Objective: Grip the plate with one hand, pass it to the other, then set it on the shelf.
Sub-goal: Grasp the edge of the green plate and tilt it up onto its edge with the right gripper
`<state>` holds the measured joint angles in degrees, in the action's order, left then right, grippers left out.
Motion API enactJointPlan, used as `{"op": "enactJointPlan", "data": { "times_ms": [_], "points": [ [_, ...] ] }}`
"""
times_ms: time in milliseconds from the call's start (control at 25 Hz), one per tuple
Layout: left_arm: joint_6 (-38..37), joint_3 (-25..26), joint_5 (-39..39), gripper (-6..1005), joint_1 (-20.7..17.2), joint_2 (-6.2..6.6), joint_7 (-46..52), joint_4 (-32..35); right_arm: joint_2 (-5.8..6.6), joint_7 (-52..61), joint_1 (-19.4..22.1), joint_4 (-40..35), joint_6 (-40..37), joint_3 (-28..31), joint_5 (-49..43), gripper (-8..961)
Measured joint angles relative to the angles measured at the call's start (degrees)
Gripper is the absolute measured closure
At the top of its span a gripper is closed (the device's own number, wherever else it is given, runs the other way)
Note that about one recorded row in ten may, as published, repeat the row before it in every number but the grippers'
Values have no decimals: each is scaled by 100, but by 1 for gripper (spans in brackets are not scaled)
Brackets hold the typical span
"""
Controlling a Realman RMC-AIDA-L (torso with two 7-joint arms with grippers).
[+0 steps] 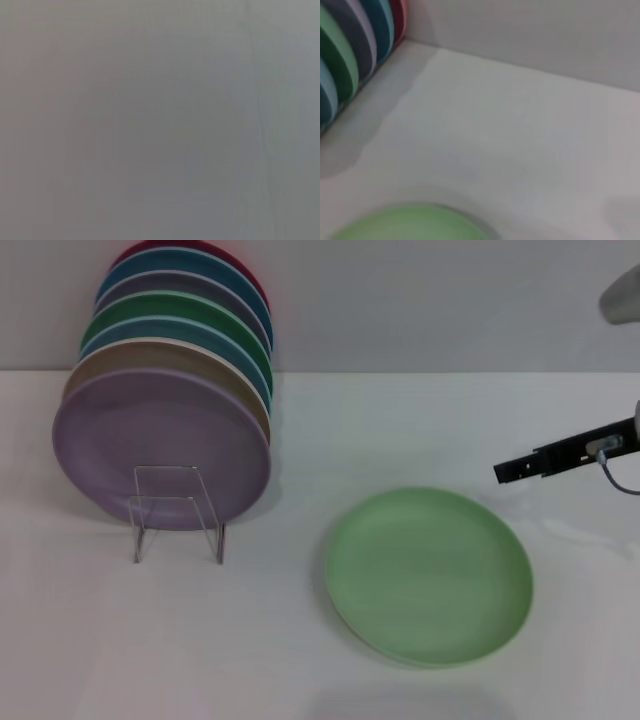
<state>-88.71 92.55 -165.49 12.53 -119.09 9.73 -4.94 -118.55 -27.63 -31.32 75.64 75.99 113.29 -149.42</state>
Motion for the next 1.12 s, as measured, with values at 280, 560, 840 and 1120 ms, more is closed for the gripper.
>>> {"op": "enactJointPlan", "data": {
  "times_ms": [280, 560, 840, 1120],
  "points": [
    [-7, 0, -1, 161, -14, 0, 66, -6, 19, 37, -193, -465, 5, -193, -143, 119],
    [-9, 0, -1, 161, -13, 1, 71, -22, 18, 94, -310, -778, -46, -440, -256, 119],
    [10, 1, -1, 161, 24, 7, 74, -5, 0, 145, -339, -965, -70, -542, -318, 119],
    [12, 1, -1, 162, 36, 10, 73, -10, -18, 154, -350, -1081, -77, -566, -322, 119]
  ]
}}
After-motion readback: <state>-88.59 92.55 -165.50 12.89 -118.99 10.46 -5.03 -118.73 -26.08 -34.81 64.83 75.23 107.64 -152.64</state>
